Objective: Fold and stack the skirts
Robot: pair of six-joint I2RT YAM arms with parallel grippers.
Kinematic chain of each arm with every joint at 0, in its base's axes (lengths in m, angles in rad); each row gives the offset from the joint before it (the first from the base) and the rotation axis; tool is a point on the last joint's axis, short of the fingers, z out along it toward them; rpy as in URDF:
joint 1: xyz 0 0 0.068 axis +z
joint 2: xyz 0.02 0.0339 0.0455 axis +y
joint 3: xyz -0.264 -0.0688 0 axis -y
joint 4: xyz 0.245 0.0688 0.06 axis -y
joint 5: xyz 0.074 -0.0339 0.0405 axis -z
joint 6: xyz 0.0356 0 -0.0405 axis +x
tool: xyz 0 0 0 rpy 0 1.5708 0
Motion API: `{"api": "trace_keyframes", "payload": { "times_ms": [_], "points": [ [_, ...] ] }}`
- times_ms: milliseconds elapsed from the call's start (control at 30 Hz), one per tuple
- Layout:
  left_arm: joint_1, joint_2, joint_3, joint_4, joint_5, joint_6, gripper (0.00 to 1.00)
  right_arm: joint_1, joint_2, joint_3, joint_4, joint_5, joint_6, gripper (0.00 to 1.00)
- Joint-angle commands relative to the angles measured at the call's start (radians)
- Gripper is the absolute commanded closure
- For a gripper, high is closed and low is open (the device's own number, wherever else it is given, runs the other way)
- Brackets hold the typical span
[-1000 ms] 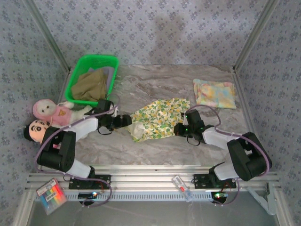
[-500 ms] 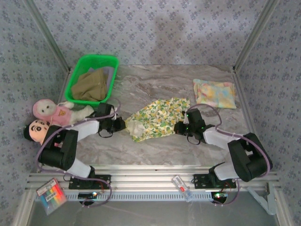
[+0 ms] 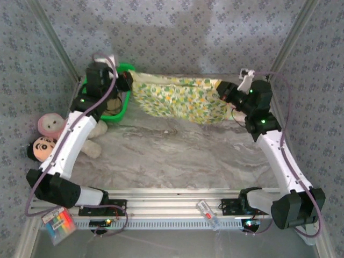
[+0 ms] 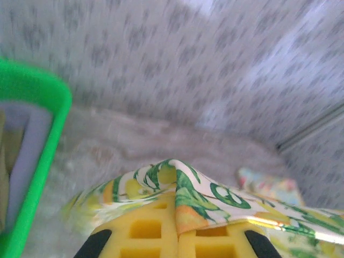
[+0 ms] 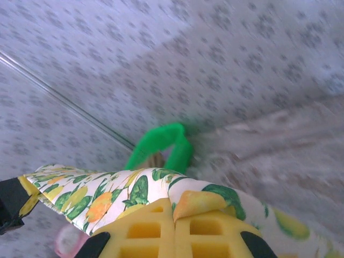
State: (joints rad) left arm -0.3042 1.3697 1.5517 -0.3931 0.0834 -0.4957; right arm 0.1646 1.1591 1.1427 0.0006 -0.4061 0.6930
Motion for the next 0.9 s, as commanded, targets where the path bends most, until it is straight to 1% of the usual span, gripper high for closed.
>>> {"api": "trace_keyframes", "payload": {
  "times_ms": [0, 100, 167, 300, 400, 467, 567, 600, 633, 700, 733, 800, 833, 867],
  "points": [
    [0.015, 0.069, 0.125, -0.162, -0.104, 0.016, 1.0, -0.028, 0.039, 0.08, 0.016, 0.024, 0.024, 1.0],
    [0.017, 0.175, 0.264, -0.23, -0.15, 0.023, 1.0, -0.042, 0.107, 0.134, 0.024, 0.056, 0.005, 1.0],
    [0.027, 0.252, 0.347, -0.249, -0.168, 0.025, 1.0, -0.052, 0.16, 0.164, 0.06, 0.064, 0.006, 1.0],
    [0.048, 0.428, 0.558, -0.259, -0.172, 0.036, 1.0, -0.069, 0.3, 0.282, 0.115, 0.033, 0.017, 1.0],
    [0.05, 0.593, 0.83, -0.354, -0.178, 0.073, 1.0, -0.083, 0.414, 0.411, 0.121, -0.001, 0.019, 1.0],
    [0.05, 0.716, 1.093, -0.456, -0.17, 0.102, 1.0, -0.097, 0.475, 0.499, 0.116, -0.047, 0.028, 1.0],
    [0.05, 0.861, 1.443, -0.616, -0.152, 0.143, 1.0, -0.113, 0.508, 0.553, 0.107, -0.097, 0.016, 1.0],
    [0.05, 0.883, 1.5, -0.659, -0.155, 0.148, 1.0, -0.115, 0.505, 0.551, 0.098, -0.113, 0.003, 1.0],
    [0.05, 0.891, 1.525, -0.706, -0.164, 0.151, 1.0, -0.114, 0.5, 0.538, 0.083, -0.13, -0.02, 1.0],
    [0.048, 0.887, 1.495, -0.788, -0.186, 0.143, 1.0, -0.114, 0.471, 0.474, 0.053, -0.159, -0.056, 1.0],
    [0.042, 0.887, 1.462, -0.829, -0.203, 0.139, 1.0, -0.113, 0.45, 0.413, 0.048, -0.164, -0.056, 1.0],
    [0.014, 0.887, 1.378, -0.883, -0.255, 0.146, 1.0, -0.111, 0.402, 0.256, 0.047, -0.156, -0.109, 1.0],
    [-0.006, 0.879, 1.304, -0.887, -0.292, 0.149, 1.0, -0.109, 0.38, 0.171, 0.042, -0.162, -0.13, 1.0],
    [-0.023, 0.854, 1.193, -0.862, -0.32, 0.145, 0.98, -0.106, 0.361, 0.087, 0.025, -0.171, -0.151, 0.99]
  ]
}}
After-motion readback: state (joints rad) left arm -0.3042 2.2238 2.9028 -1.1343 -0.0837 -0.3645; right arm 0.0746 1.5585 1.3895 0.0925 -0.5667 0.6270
